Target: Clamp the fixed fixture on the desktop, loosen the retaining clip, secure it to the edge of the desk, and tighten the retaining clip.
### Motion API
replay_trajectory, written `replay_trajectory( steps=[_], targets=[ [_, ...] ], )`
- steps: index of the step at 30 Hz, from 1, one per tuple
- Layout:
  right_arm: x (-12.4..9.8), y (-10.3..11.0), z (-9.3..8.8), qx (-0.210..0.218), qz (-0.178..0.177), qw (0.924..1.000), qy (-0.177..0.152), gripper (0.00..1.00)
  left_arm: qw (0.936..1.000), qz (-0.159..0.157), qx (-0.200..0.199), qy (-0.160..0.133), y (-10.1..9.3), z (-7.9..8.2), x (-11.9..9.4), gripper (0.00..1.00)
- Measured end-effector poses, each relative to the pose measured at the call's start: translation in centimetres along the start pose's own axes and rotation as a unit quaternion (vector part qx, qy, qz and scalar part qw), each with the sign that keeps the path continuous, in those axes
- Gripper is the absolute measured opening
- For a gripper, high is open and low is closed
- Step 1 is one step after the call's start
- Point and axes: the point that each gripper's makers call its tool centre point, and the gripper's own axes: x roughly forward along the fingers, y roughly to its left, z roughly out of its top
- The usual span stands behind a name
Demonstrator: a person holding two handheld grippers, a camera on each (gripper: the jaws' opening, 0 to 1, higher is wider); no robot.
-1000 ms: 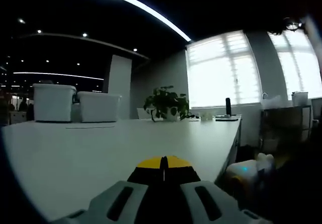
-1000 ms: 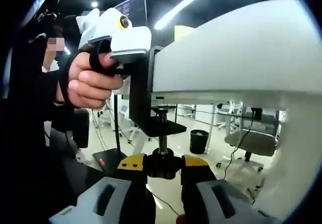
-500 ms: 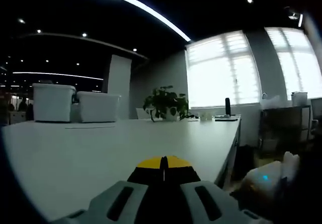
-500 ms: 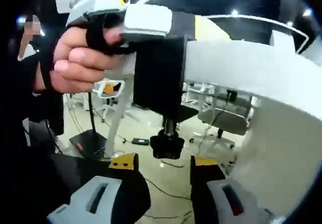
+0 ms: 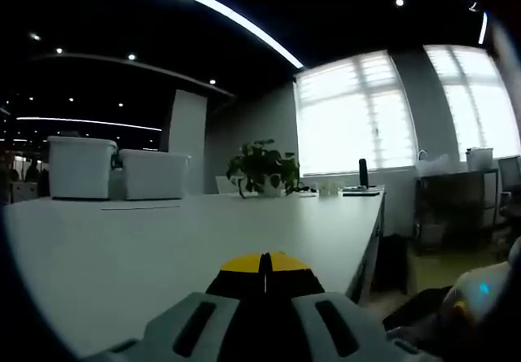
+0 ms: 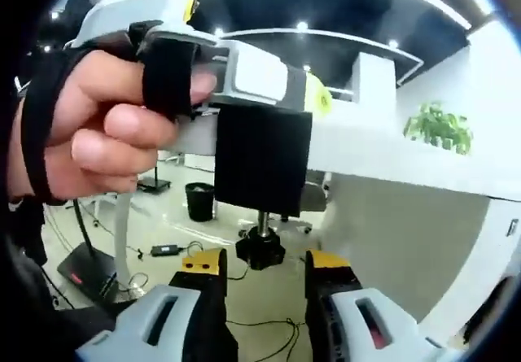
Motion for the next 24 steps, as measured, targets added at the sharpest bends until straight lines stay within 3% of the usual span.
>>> replay_trajectory(
  steps=[6,9,14,20,24],
  targets=[
    [0.33,0.5,-0.54,0.014,-0.012,0.9998,0.012,0.3,1.0,0.0,0.001,-0.001,0.01,0.02,-0.09,0.01],
    [0.44,0.12,-0.35,0.018,-0.022,0.9995,0.01,0.23,1.0,0.0,0.002,-0.002,0.03,0.02,-0.1,0.01],
    [0.43,0.02,-0.34,0.031,0.003,0.9994,0.013,0.22,1.0,0.003,0.001,-0.001,0.03,0.01,-0.17,0.01],
    [0.57,0.19,-0.36,-0.003,0.016,0.9998,0.007,0.21,1.0,0.004,0.002,0.0,-0.01,0.03,-0.24,0.01],
    [0.43,0.36,-0.24,-0.02,0.073,0.9972,0.003,0.21,1.0,0.004,0.0,0.001,0.01,-0.01,-0.23,0.01]
  ],
)
